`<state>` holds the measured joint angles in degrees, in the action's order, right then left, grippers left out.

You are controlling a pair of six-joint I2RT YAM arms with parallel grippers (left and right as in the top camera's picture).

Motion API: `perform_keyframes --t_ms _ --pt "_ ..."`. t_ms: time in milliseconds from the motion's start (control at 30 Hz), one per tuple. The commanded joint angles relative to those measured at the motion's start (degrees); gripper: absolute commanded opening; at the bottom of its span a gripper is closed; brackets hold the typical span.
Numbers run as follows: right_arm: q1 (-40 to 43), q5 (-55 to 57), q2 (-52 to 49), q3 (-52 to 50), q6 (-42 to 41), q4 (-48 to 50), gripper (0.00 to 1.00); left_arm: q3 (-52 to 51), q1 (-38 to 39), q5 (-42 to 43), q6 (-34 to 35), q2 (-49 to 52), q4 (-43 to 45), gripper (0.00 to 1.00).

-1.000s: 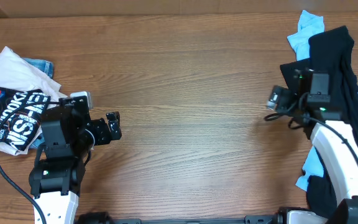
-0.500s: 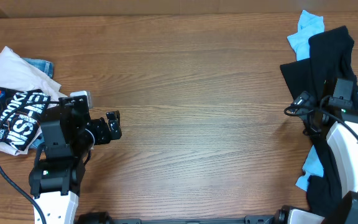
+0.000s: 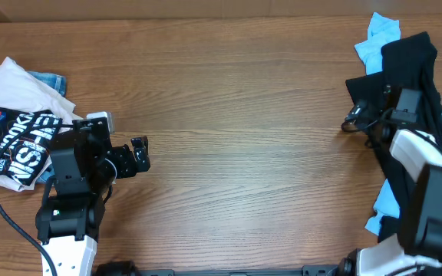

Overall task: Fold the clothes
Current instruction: 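Move the right gripper to the black t-shirt and grasp its edge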

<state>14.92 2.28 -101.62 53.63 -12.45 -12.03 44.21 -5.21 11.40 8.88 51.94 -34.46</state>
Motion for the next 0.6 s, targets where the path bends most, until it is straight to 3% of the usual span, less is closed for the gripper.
perform_keyframes --t_ms 0,133,200,300,400,567 --pt "0.07 -0.24 -5.46 1.07 6.08 3.48 1.0 1.51 0.37 0.68 0.35 0.55 0.42 1.0" --pt "0.07 0.94 -7.5 1.07 6.73 5.42 0.9 1.51 0.37 0.66 0.35 0.55 0.46 1.0" --pt "0.07 2.82 -8.22 1.07 6.73 5.55 0.7 1.51 0.37 0.63 0.35 0.55 0.48 1.0" --pt "0.07 3.52 -8.68 1.07 6.73 5.07 0.5 1.51 0.37 0.46 0.35 0.55 0.46 1.0" --pt "0.07 3.67 -8.66 1.11 6.69 4.87 0.06 1.51 0.37 0.46 0.35 0.55 0.63 1.0" --pt "0.07 3.69 -5.42 2.01 6.69 3.67 0.04 1.51 0.37 0.46 0.35 0.55 0.72 1.0"
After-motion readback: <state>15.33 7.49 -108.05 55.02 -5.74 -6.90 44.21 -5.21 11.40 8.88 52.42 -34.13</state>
